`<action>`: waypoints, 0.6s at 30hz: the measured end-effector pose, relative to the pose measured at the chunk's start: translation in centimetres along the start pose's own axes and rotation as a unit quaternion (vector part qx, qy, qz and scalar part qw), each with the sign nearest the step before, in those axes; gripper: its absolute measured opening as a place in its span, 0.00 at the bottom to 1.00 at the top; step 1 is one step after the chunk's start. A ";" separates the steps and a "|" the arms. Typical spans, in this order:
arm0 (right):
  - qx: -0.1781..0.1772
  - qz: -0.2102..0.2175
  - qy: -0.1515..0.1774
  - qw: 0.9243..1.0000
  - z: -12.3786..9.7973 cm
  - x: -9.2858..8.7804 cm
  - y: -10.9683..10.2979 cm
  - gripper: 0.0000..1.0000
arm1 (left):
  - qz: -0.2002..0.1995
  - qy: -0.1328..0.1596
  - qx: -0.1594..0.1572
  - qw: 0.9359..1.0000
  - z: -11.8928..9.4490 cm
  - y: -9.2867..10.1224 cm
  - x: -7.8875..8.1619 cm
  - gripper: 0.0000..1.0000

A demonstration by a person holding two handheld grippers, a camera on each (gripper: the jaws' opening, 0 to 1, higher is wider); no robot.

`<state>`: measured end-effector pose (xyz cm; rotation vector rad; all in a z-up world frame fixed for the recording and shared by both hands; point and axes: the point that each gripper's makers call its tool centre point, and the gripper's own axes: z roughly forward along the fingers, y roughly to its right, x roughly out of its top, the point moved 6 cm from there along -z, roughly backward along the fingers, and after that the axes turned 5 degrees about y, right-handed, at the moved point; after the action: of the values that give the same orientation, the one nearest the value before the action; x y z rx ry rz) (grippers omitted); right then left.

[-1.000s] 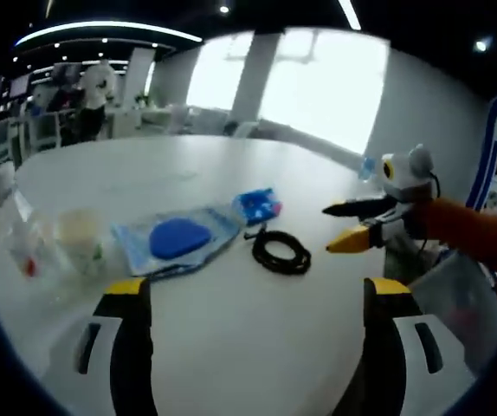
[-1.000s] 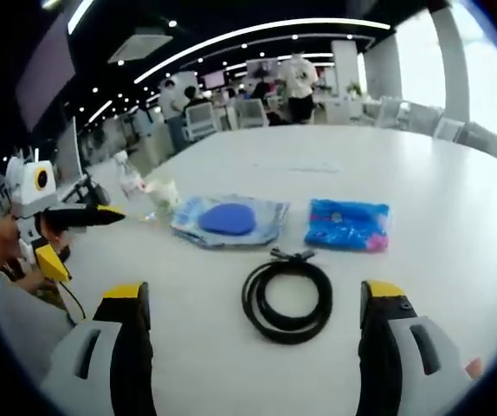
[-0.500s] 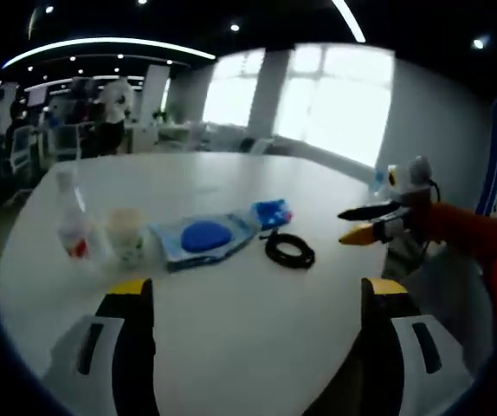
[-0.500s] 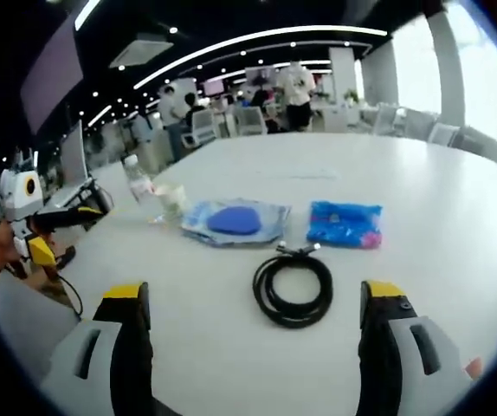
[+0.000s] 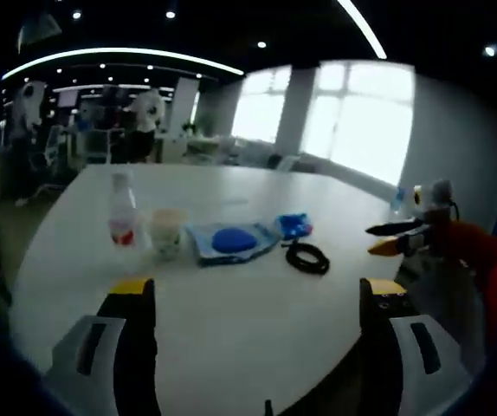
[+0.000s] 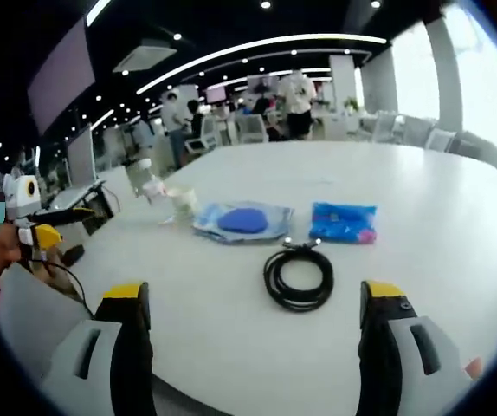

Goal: Arrange the tabletop items into an orderly group along one side of the table until the central work area is clear of visible clutter.

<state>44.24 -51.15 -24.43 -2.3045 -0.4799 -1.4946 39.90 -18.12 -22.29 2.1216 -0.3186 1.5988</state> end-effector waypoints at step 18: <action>-0.028 -0.023 0.025 0.999 0.0 0.6 1.3 0.99 | 0.012 0.016 0.045 0.999 0.6 -1.1 0.1 0.94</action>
<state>45.01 -52.24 -24.03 -2.3075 -0.4857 -1.6033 40.95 -17.50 -22.60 2.1635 -0.2668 1.6888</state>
